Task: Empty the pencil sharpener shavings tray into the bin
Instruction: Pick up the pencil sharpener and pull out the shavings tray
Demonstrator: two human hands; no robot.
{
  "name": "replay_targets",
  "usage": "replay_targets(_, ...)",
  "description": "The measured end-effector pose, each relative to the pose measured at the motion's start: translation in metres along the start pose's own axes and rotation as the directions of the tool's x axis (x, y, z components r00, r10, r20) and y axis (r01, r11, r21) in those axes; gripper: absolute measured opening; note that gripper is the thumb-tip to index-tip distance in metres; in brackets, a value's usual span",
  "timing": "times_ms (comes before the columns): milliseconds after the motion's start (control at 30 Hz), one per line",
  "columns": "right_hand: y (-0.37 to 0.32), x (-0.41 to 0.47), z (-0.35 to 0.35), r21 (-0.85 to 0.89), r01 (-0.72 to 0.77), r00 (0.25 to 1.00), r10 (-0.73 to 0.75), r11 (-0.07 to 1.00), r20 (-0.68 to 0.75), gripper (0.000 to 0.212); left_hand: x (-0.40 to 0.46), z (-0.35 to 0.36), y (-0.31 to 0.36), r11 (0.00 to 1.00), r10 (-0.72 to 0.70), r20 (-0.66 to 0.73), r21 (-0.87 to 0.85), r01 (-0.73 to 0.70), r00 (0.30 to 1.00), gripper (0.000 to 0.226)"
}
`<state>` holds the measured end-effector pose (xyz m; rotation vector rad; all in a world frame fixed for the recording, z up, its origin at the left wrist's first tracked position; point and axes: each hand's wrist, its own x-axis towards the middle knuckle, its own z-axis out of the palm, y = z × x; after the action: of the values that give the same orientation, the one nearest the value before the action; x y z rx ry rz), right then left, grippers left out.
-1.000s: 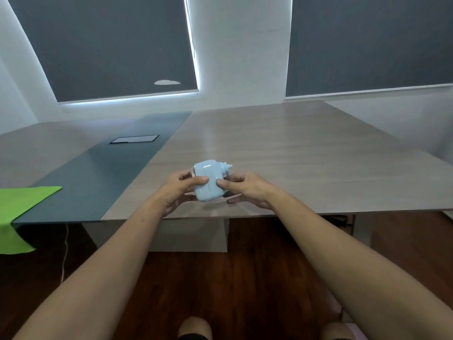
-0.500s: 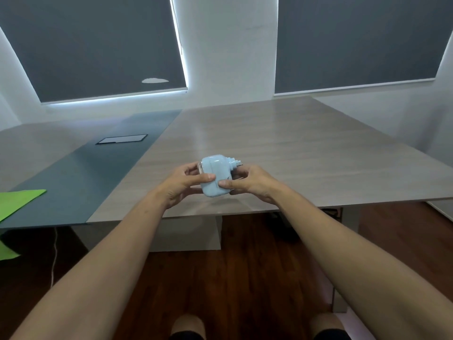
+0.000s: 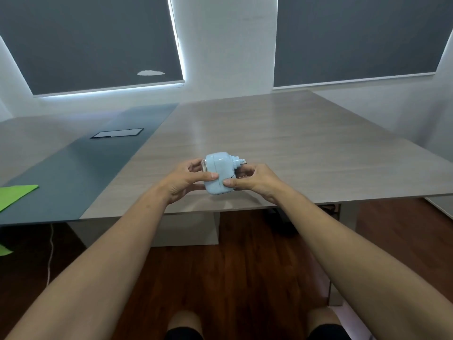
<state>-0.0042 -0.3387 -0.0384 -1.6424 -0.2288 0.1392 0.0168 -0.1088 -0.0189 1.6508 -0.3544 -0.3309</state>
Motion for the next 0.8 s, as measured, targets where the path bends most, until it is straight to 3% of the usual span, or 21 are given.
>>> replay_targets(300, 0.015, 0.005, -0.019, 0.005, -0.050, 0.996, 0.050, 0.999, -0.069, 0.050, 0.002, -0.016, -0.011, 0.998, -0.058, -0.067, 0.000, 0.058, 0.996, 0.097)
replay_targets(633, 0.024, 0.005, -0.045, 0.028, -0.059, 0.973, 0.064, 0.998, -0.224, 0.089, 0.015, -0.014, -0.024, 0.999, -0.034, -0.346, -0.001, 0.036, 0.938, 0.099)
replay_targets(733, 0.024, -0.001, -0.053, 0.026, -0.052, 0.966, 0.057, 0.998, -0.253, 0.110, 0.017, -0.010, -0.026, 1.000, -0.026, -0.376, 0.001, 0.028, 0.926, 0.100)
replay_targets(800, 0.023, -0.009, -0.057, 0.015, -0.051, 0.964, 0.053, 0.999, -0.262, 0.109, 0.014, -0.005, -0.022, 0.998, -0.032, -0.391, 0.028, 0.047, 0.920, 0.102)
